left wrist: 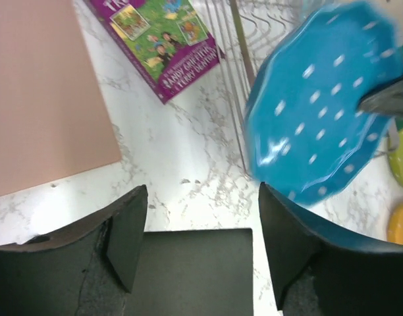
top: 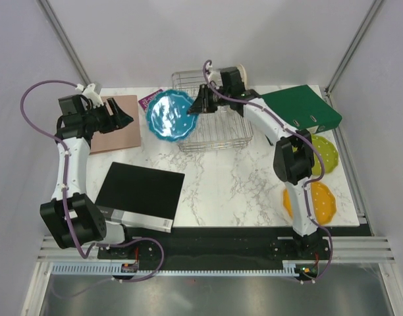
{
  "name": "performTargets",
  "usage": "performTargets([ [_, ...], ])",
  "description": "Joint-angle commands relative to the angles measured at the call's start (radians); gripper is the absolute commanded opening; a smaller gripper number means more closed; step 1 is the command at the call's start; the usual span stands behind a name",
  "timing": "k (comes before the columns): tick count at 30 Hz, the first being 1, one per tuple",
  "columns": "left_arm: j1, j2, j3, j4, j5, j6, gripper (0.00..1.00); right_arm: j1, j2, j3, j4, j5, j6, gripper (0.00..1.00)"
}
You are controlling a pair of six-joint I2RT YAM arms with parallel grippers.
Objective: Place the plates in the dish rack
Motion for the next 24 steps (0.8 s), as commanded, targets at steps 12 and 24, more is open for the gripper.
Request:
performTargets([
  [12, -0.085, -0.112, -0.110, 0.144, -0.199, 0.019, 0.77, 0.086, -0.125, 0.220, 0.279, 1.554, -0.578, 0.00],
  [24, -0.106, -0.154, -0.158, 0.158, -0.195, 0.047, 0.77, 0.101, -0.010, 0.299, 0.234, 1.700, -0.655, 0.00],
])
